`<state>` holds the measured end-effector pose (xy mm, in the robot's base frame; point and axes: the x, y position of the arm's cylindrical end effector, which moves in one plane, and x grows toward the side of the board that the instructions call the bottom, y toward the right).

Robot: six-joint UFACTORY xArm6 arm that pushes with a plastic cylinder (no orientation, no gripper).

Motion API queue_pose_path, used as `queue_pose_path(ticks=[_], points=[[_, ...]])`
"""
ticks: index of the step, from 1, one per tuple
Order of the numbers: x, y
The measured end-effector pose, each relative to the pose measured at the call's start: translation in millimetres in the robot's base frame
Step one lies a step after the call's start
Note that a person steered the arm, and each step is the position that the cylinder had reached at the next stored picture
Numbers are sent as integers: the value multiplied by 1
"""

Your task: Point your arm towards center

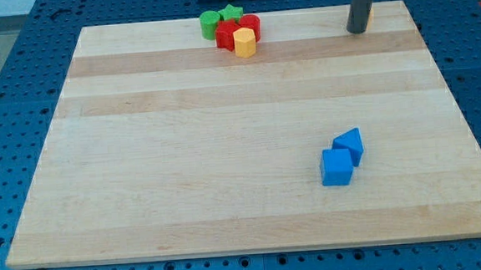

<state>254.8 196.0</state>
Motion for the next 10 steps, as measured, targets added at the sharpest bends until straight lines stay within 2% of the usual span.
queue_pose_path(ticks=[2,5,10], points=[[-18,17],[67,-5],[77,-2]])
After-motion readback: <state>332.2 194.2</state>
